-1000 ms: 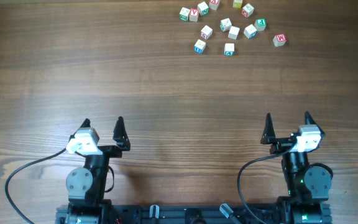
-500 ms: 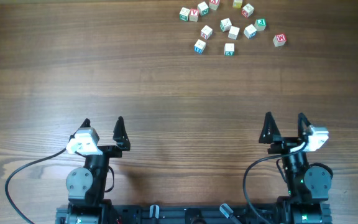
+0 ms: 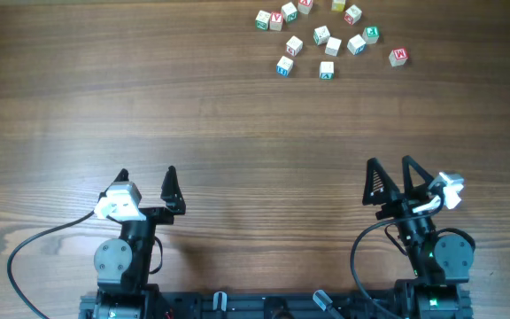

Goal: Form a circle

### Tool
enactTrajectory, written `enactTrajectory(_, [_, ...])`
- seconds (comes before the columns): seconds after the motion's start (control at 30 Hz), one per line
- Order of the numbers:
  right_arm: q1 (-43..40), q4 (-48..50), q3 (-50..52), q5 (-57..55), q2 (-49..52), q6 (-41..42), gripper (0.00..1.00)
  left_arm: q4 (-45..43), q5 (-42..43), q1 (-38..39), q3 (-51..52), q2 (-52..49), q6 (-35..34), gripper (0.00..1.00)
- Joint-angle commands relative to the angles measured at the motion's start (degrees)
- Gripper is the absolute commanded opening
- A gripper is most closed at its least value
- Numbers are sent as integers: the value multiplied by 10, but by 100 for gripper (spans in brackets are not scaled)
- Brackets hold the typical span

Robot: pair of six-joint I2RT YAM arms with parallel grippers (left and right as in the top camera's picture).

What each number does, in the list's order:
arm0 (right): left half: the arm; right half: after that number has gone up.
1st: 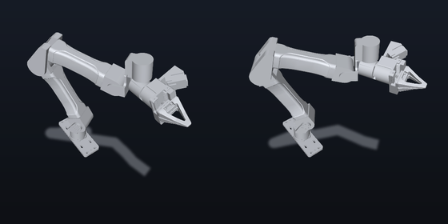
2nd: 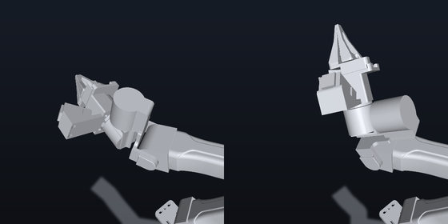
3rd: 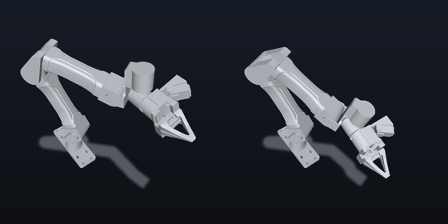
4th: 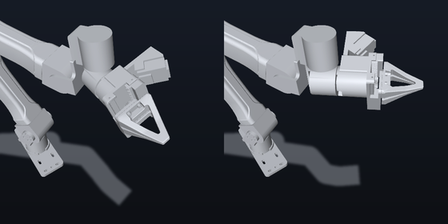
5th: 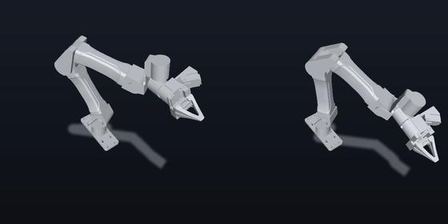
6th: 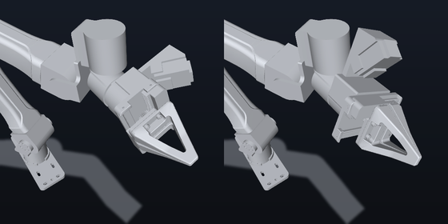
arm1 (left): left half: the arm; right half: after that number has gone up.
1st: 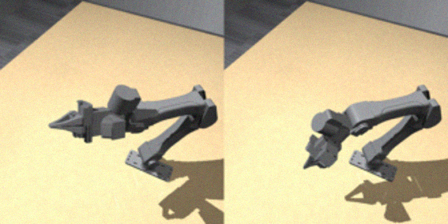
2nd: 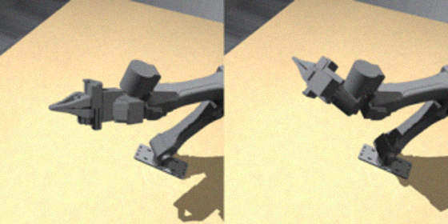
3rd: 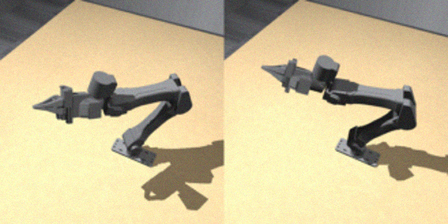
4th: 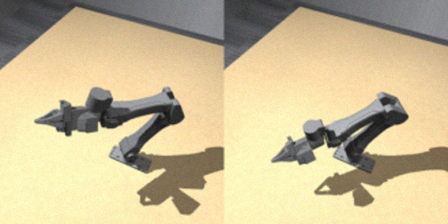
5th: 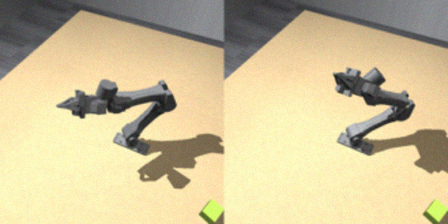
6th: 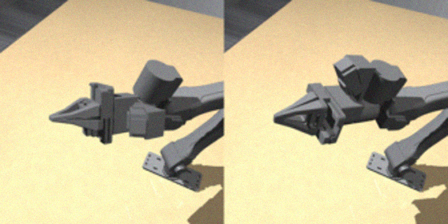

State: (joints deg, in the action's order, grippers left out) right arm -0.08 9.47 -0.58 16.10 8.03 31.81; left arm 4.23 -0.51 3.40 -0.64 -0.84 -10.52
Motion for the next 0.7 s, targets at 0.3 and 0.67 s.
enactTrajectory(0.3, [2, -137, -239, 43, 149, -129, 100, 0, 7, 0, 3, 5, 11, 100])
enactTrajectory(0.67, [2, -455, -657, 55, 604, -169, 100, 0, 7, 0, 3, 5, 11, 100])
